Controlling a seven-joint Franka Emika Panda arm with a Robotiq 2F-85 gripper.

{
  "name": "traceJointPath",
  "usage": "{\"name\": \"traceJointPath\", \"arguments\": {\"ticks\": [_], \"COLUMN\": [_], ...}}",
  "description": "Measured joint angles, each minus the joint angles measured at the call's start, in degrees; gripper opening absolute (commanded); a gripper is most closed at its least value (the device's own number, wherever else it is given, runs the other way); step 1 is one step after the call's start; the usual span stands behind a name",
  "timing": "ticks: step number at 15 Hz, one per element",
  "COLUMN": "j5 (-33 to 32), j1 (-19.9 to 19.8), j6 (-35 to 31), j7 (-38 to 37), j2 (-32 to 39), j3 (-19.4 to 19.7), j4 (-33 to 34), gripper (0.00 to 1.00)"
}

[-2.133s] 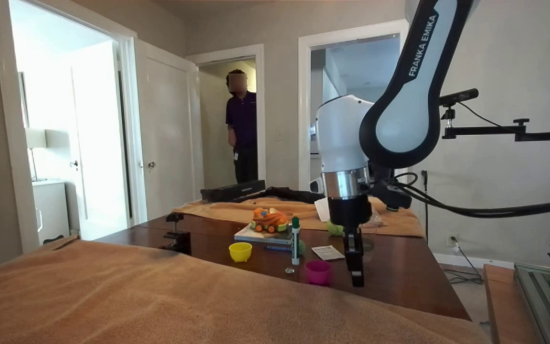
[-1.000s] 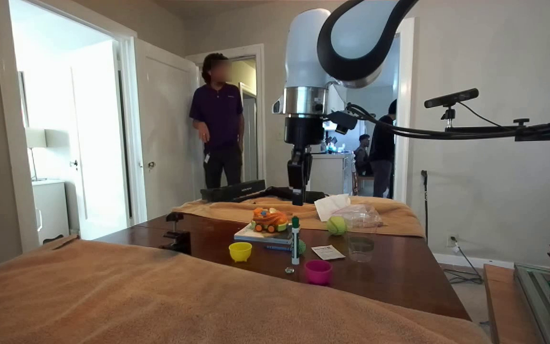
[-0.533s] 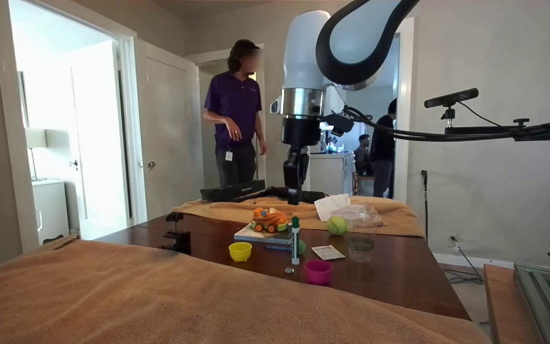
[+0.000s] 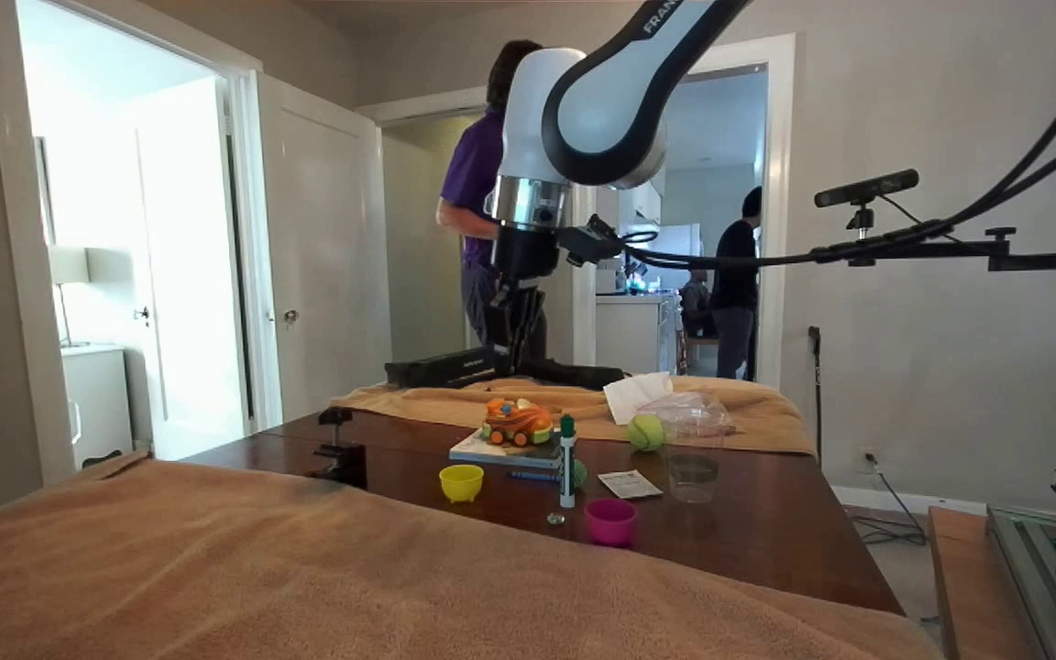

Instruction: Put two pebbles in the pink bowl and one pebble in the yellow bowl

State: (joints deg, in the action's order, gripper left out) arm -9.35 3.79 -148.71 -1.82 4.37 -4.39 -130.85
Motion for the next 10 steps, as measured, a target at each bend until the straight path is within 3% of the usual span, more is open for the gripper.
{"name": "traceJointPath", "arguments": {"ticks": [10], "j5": [0.0], "j1": [0.9], "j6": [-5.0], "j7": [-0.3], "j2": [15.8], "j3": [1.7], "j4": [11.8], "gripper": [0.05]}}
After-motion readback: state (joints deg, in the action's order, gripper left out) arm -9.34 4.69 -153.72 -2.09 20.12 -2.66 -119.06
